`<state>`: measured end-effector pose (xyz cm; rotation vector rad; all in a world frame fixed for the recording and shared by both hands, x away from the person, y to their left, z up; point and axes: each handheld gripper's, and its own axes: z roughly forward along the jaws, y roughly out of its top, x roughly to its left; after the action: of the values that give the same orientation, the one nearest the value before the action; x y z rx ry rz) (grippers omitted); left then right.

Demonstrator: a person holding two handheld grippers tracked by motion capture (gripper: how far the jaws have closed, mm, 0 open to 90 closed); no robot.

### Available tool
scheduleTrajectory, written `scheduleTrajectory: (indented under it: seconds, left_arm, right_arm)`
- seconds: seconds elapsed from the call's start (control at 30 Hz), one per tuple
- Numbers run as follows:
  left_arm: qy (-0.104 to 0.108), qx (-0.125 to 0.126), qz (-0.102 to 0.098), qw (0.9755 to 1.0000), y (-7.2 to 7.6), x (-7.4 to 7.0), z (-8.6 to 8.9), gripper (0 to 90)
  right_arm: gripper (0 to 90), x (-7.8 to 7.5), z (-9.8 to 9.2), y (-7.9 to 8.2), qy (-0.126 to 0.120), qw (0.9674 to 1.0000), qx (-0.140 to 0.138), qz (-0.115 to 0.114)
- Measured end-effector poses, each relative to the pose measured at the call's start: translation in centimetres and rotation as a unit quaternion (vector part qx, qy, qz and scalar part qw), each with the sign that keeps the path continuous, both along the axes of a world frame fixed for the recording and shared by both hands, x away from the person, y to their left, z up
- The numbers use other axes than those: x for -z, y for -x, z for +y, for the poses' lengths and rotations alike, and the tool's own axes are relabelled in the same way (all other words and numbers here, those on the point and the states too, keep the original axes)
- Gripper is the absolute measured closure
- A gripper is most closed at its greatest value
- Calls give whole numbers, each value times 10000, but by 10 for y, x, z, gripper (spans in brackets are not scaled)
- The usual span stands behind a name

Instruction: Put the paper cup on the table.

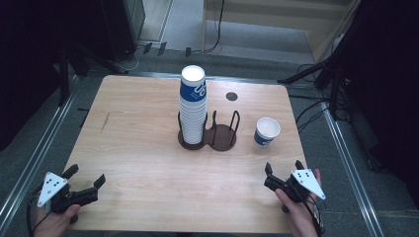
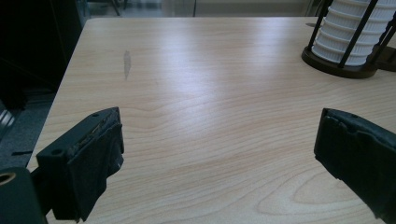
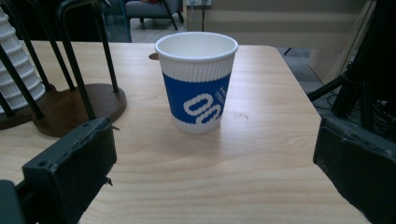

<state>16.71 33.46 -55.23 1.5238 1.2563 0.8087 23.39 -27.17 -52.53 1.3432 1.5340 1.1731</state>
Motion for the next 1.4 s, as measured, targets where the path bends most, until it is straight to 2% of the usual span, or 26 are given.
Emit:
scheduleTrajectory:
  seconds: [0.67, 1.1, 1.3, 1.4]
  left_arm:
    - [-5, -5, 6, 10000, 0, 0, 0, 23]
    - [28, -11, 16, 10000, 0, 0, 1, 23]
    - [45, -19, 40, 10000, 0, 0, 1, 23]
    - [46, -24, 50, 10000, -1, 0, 1, 23]
  right_arm:
    - [0, 15, -32, 22, 94, 9994, 242, 207]
    - [0, 17, -45, 33, 60, 9992, 340, 191]
    - [0, 19, -50, 38, 204, 9988, 411, 191]
    - [0, 19, -52, 39, 194, 9987, 420, 197]
